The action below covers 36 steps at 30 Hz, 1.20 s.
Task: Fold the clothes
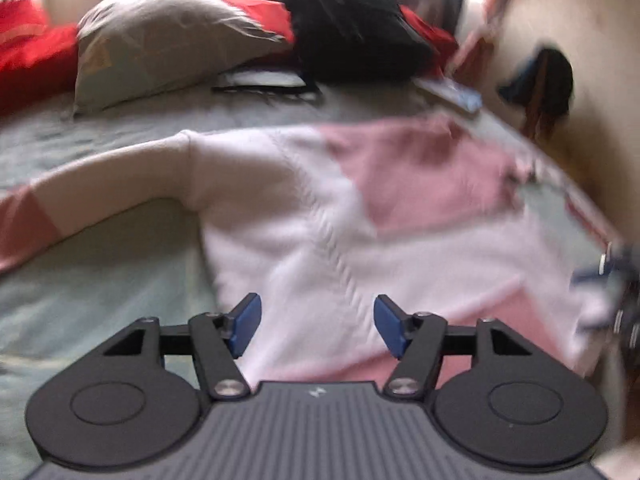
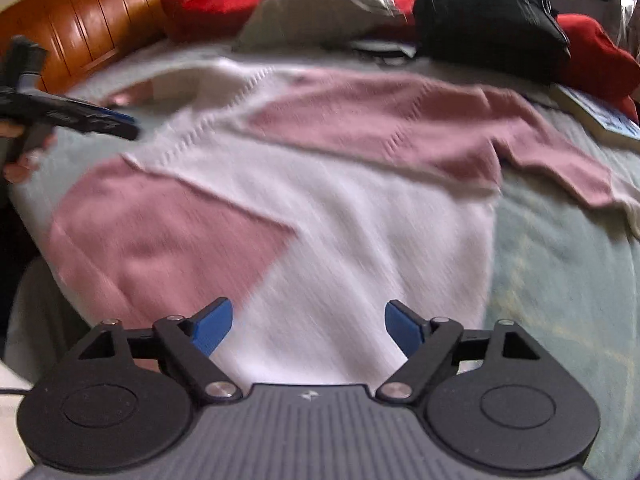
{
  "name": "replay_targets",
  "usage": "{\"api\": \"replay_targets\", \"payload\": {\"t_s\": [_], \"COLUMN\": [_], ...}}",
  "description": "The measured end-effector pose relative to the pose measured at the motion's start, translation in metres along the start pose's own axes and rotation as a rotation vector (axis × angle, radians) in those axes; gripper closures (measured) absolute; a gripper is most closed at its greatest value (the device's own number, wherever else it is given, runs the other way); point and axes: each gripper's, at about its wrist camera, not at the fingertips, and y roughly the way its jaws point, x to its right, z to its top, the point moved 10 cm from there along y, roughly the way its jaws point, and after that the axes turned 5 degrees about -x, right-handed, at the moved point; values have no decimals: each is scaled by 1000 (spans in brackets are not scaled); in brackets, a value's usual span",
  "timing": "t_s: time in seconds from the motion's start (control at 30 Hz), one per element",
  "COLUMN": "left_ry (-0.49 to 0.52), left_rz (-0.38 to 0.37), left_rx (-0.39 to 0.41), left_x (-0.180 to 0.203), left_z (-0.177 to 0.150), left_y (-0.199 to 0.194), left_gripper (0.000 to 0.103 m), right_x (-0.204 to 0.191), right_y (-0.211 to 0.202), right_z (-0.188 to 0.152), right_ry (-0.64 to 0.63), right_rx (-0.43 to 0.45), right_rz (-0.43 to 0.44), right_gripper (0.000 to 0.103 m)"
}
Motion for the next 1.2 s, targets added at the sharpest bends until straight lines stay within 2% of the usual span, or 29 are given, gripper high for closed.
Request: {"api": "replay_targets", "payload": {"t_s": [0.1, 0.2, 0.23, 0.37, 0.47, 0.57, 0.6, 0.63, 0.73, 0.8, 0.87, 0.93, 1.0, 1.03, 1.07, 1.1, 1.2], "left_ry": [-149, -376, -419, -350, -221, -100, -118, -136, -189, -221, -233, -236, -225, -211, -185, -156, -37], "left_rz": [28, -37, -51, -23, 43, 100, 101, 101, 103, 100, 102, 141, 219, 243, 245, 230, 101], "left_rx": [-15, -45, -64, -58, -60, -76, -60, -43, 6, 31, 14, -12, -4, 9, 32, 50, 53], "left_x": [-34, -77, -86, -79, -58, -37, -39, -41, -47, -51, -54, -60, -66, -65, -60, -51, 0], "left_z": [11, 3, -3, -9, -6, -4, -1, 1, 8, 13, 15, 13, 12, 13, 15, 16, 11], "left_y": [14, 23, 27, 36, 43, 49, 47, 45, 38, 34, 36, 38, 30, 25, 17, 11, 6], "left_gripper": [45, 54, 56, 57, 58, 71, 81, 87, 90, 90, 88, 81, 83, 86, 84, 80, 63], "right_x": [-10, -10, -7, 8, 14, 15, 16, 16, 19, 20, 22, 23, 25, 26, 26, 27, 27], "right_y": [0, -2, -1, 5, 8, 13, 14, 15, 16, 14, 13, 12, 10, 9, 8, 7, 10], "right_z": [8, 7, 6, 3, 5, 4, 4, 2, -1, -1, 0, 1, 3, 7, 10, 14, 16], "right_ry": [4, 19, 33, 106, 141, 148, 150, 153, 163, 168, 174, 179, 179, 171, 163, 155, 116], "right_rx": [24, 32, 32, 30, 33, 30, 27, 24, 16, 19, 22, 26, 32, 41, 49, 58, 66], "right_rz": [14, 27, 29, 22, 21, 2, -1, -3, -7, -9, -12, -14, -16, -18, -20, -21, -36], "right_gripper": [16, 16, 16, 16, 16, 16, 16, 16, 16, 16, 16, 16, 16, 16, 15, 15, 14]}}
